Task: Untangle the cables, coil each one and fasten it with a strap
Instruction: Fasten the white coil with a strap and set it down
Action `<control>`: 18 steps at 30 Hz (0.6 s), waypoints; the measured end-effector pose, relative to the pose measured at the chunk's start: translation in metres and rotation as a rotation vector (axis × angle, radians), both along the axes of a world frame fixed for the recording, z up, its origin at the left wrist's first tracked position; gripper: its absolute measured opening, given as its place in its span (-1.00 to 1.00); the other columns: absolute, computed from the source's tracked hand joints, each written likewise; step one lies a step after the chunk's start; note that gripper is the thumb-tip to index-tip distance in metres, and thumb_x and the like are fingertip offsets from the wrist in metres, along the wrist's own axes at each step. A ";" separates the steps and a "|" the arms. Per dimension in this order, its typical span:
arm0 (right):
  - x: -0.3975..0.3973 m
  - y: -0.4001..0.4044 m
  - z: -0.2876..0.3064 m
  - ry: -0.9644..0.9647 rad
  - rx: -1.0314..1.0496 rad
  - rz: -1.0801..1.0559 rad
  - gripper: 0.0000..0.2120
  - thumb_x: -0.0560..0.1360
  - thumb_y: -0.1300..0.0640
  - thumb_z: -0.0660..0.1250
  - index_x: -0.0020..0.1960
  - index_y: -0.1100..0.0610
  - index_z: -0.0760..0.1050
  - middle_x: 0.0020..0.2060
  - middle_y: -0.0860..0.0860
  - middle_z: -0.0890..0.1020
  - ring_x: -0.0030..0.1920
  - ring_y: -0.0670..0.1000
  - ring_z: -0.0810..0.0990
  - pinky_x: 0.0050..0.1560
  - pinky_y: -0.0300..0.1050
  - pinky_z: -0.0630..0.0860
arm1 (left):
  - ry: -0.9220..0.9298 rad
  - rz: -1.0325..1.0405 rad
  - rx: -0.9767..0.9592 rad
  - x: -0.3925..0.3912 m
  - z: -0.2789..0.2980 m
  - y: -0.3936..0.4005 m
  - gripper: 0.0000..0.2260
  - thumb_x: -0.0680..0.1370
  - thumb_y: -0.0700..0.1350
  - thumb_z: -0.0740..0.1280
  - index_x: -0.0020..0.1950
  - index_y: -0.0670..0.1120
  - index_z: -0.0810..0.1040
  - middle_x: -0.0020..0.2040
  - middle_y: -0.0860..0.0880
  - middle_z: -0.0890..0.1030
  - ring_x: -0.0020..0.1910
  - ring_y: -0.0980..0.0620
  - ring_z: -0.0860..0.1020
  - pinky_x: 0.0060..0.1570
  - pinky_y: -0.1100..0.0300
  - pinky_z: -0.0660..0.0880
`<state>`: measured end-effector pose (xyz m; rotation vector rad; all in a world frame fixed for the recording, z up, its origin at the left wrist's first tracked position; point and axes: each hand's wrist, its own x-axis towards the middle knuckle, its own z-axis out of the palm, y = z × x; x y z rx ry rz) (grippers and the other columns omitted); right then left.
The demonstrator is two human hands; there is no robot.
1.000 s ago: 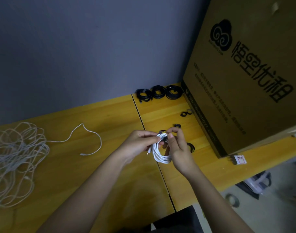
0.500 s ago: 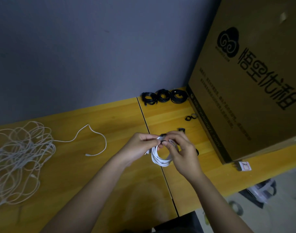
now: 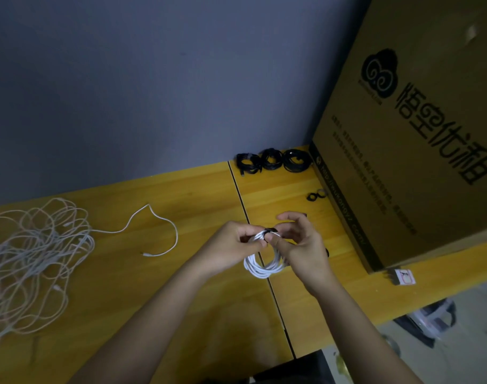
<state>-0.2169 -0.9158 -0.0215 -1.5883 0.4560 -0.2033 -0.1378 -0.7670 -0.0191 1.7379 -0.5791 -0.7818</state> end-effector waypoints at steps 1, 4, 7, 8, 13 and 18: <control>0.000 -0.001 0.000 0.012 0.001 0.021 -0.77 0.40 0.28 0.49 -0.03 0.04 0.55 -0.27 -0.08 0.61 -0.21 -0.20 0.58 -0.24 -0.35 0.49 | -0.078 -0.011 0.030 0.000 -0.002 0.000 -0.82 0.56 -0.17 0.34 0.00 0.09 0.67 -0.27 0.01 0.52 -0.27 0.09 0.41 -0.24 0.14 0.31; -0.001 -0.004 -0.002 0.032 0.106 0.047 -0.89 0.40 0.31 0.47 -0.15 0.13 0.63 -0.27 -0.02 0.67 -0.19 -0.13 0.62 -0.18 -0.31 0.52 | -0.312 -0.014 0.134 -0.003 -0.007 0.000 -0.83 0.54 -0.12 0.30 0.03 0.12 0.60 -0.33 -0.08 0.45 -0.39 0.06 0.34 -0.35 0.13 0.25; -0.002 -0.003 -0.005 0.061 0.183 -0.003 -0.92 0.39 0.32 0.47 -0.14 0.21 0.62 -0.24 0.04 0.68 -0.18 -0.06 0.63 -0.16 -0.24 0.54 | -0.474 0.025 0.185 -0.011 -0.008 -0.002 -0.78 0.53 -0.08 0.30 0.13 0.16 0.56 -0.15 0.03 0.61 -0.17 0.08 0.54 -0.20 0.09 0.43; -0.002 -0.002 -0.005 0.079 0.217 -0.024 -0.93 0.39 0.32 0.47 -0.14 0.22 0.62 -0.24 0.05 0.68 -0.18 -0.05 0.64 -0.17 -0.23 0.54 | -0.527 0.037 0.221 -0.013 -0.008 -0.002 -0.75 0.54 -0.07 0.30 0.21 0.11 0.52 -0.02 0.03 0.64 -0.04 0.06 0.57 -0.12 0.11 0.46; -0.001 0.000 -0.006 0.208 0.426 -0.110 -0.90 0.38 0.31 0.47 -0.12 0.19 0.63 -0.18 0.10 0.69 -0.13 0.03 0.65 -0.14 -0.13 0.54 | -0.676 -0.025 0.175 -0.015 -0.011 0.003 -0.80 0.59 -0.11 0.29 0.21 -0.02 0.48 0.10 0.01 0.59 0.02 0.00 0.56 -0.07 0.00 0.49; 0.000 -0.003 -0.007 0.261 0.477 -0.123 -0.91 0.39 0.32 0.45 -0.12 0.19 0.65 -0.22 0.08 0.70 -0.16 0.02 0.66 -0.15 -0.10 0.52 | -0.757 -0.022 0.082 -0.015 -0.013 0.002 -0.85 0.56 -0.22 0.34 0.11 -0.15 0.60 0.04 -0.03 0.63 -0.07 0.00 0.59 -0.17 0.00 0.52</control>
